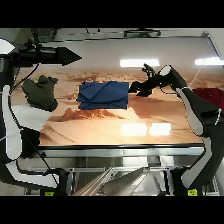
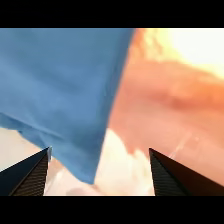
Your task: Fold the shirts.
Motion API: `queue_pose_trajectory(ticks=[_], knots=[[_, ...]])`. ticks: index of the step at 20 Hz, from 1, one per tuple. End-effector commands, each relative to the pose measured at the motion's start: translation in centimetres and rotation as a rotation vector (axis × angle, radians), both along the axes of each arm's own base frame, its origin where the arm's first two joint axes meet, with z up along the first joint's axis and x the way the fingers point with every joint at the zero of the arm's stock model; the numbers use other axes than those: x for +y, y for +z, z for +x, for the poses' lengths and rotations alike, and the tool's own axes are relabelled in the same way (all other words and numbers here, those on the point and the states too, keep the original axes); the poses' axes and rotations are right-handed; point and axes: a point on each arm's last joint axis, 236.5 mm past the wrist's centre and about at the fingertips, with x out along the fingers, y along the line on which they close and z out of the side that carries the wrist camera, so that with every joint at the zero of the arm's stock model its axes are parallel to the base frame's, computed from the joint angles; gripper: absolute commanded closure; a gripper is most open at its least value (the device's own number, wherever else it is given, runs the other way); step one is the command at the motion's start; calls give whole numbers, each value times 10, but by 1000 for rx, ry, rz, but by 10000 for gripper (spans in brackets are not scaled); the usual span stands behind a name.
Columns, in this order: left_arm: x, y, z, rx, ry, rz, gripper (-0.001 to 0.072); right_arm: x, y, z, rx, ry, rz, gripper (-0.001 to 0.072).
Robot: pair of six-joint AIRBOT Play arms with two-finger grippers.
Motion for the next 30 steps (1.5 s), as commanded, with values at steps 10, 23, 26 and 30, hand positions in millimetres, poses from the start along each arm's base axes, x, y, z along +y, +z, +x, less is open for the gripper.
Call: queue_pose_trajectory(ticks=[10,23,26,30], knots=[[-1,-1,-3,8,-9,1,705,93,-30,6,3,-63,216,637],[-2,-3,-7,22,-26,5,705,-288,224,61,-468,-703,-15,697],[-2,-3,-7,30,-21,1,705,-409,225,11,-366,-947,-50,697],[-4,-4,-8,39,-21,-1,705,-483,188,-83,-116,-1073,-146,697]])
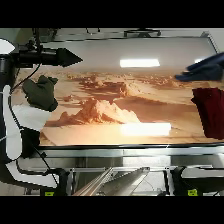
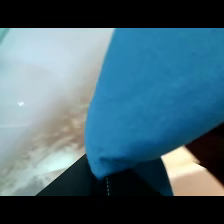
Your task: Fold the shirts.
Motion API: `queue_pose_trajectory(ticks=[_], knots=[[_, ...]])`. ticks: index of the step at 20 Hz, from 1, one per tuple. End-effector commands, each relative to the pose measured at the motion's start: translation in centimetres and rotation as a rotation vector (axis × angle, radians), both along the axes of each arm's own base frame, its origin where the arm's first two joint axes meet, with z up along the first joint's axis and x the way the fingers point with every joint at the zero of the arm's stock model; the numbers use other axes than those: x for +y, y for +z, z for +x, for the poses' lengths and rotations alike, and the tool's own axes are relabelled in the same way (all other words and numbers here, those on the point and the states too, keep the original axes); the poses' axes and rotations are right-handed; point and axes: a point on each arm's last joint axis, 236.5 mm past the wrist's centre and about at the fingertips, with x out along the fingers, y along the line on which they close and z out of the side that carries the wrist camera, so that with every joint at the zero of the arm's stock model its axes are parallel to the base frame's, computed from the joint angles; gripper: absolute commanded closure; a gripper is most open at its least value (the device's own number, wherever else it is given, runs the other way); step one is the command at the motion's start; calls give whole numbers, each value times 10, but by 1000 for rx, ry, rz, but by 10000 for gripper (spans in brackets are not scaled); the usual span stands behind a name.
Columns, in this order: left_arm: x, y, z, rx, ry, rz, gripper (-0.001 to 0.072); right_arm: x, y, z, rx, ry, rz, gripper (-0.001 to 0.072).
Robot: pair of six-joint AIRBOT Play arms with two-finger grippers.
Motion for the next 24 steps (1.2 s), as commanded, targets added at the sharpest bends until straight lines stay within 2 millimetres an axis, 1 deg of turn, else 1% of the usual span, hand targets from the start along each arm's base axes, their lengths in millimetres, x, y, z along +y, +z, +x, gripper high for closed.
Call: queue_pose_trajectory(ticks=[1,4,5,6,8,10,12,13,14,15,16,17,18,20,21,22,23,24], knots=[[-3,0,-1,9,-1,-3,705,-58,-30,-90,229,-129,55,697],[-6,-1,-3,10,-8,-2,705,-66,-67,-157,482,-149,50,698],[-7,-1,-3,11,-9,-1,705,-69,-79,-177,550,-167,36,698],[-7,-1,-3,11,-10,-1,705,-69,-89,-191,592,-173,22,698],[-13,-3,-4,15,-22,-1,705,-65,-110,-212,648,-186,11,697],[-16,-10,-3,32,-31,-1,705,-56,-129,-220,676,-170,28,695],[-21,-22,-6,72,-60,1,705,-43,-148,-230,716,-153,73,692],[-27,-29,-9,105,-77,1,705,-37,-156,-236,742,-146,89,657],[-30,-34,-10,119,-88,2,705,-35,-160,-245,780,-139,91,411],[-32,-38,-10,127,-94,3,705,-35,-161,-256,823,-133,82,84],[-33,-38,-9,126,-91,2,705,-39,-158,-267,873,-137,64,58],[-33,-37,-8,121,-87,-1,705,-44,-152,-281,932,-160,49,179],[-33,-35,-7,116,-83,-3,705,-48,-144,-286,958,-173,36,280],[-26,-32,-5,110,-67,-7,705,-55,-121,-277,923,-212,24,281],[-25,-28,-5,101,-61,-11,705,-54,-109,-265,884,-221,34,283],[-22,-23,-5,89,-54,-11,706,-49,-97,-249,828,-201,37,357],[-22,-15,-6,69,-46,-13,706,-39,-84,-228,757,-169,41,645],[-21,-7,-7,46,-38,-14,706,-26,-73,-205,676,-134,42,694]])
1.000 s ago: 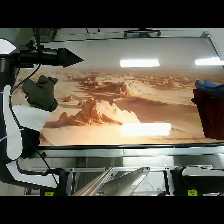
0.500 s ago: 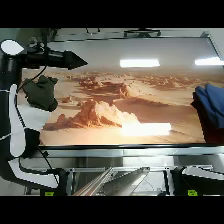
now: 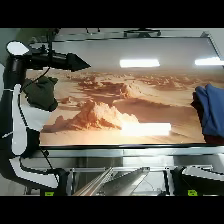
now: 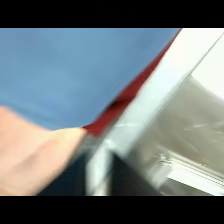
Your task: Fold the shirts.
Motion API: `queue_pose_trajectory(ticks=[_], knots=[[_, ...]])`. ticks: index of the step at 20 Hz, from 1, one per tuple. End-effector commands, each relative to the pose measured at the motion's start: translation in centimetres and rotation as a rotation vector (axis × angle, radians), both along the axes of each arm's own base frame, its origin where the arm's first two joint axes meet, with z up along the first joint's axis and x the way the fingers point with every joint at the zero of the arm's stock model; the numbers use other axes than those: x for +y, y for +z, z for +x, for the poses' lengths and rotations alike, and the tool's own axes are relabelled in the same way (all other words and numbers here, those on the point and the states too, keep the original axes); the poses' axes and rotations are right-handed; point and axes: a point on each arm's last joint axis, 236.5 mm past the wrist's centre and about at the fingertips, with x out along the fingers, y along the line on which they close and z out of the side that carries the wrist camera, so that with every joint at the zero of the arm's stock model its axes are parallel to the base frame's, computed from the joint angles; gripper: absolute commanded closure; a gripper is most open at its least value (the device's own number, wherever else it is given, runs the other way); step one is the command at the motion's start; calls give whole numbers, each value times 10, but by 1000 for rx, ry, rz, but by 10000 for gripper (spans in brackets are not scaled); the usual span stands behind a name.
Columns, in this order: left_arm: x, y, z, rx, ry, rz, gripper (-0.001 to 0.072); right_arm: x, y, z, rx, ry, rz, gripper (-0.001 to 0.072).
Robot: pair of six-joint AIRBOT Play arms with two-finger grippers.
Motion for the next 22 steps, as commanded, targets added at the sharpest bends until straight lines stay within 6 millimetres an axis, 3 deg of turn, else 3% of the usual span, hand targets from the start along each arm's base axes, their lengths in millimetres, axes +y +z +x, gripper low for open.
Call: queue_pose_trajectory(ticks=[1,4,6,9,11,13,16,18,22], knots=[[5,23,-2,-58,28,-6,706,37,41,61,-216,72,39,694],[10,46,-12,-109,37,-3,705,95,72,113,-407,226,82,697],[14,54,-25,-117,18,9,706,140,82,122,-448,328,73,697],[11,46,-53,-67,-12,16,705,218,77,106,-503,509,59,697],[5,20,-85,22,-32,16,705,266,54,79,-511,604,78,696],[-3,-16,-124,123,-40,17,706,301,19,45,-472,675,125,696],[-12,-73,-180,247,-14,22,706,328,-21,9,-404,740,182,695],[-13,-103,-207,301,11,30,705,335,-33,3,-395,756,188,695],[-9,-125,-230,324,45,34,705,337,-34,0,-384,762,197,695]])
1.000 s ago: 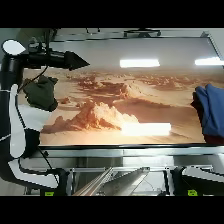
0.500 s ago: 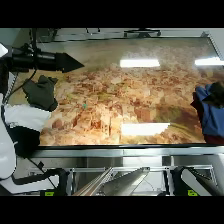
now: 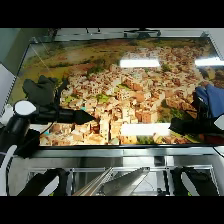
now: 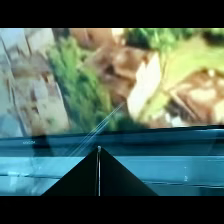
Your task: Fold the shirts.
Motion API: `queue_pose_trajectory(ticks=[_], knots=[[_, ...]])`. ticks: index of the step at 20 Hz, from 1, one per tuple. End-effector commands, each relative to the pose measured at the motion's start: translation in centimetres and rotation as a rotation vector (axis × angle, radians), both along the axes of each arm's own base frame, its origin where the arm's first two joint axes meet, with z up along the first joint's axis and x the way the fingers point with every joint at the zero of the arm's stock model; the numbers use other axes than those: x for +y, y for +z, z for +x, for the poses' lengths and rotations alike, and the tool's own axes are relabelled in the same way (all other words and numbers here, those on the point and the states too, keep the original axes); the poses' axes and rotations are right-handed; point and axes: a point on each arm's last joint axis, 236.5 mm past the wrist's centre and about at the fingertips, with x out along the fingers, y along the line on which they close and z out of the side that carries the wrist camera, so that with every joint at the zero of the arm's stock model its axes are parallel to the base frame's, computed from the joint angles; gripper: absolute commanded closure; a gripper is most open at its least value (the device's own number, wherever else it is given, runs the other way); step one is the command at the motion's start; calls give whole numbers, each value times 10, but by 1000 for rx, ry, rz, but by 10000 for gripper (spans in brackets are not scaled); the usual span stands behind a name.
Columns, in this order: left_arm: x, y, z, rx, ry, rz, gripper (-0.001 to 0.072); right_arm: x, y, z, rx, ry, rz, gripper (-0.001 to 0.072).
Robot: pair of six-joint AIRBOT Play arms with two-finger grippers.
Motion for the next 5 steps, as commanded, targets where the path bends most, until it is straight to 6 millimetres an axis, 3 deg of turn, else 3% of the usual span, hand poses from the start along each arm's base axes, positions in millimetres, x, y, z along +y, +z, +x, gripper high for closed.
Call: queue_pose_trajectory(ticks=[1,5], knots=[[3,-22,-22,24,28,9,704,6,-7,-6,7,15,3,695],[3,-12,-21,-26,44,3,705,6,-7,-6,7,15,3,695]])
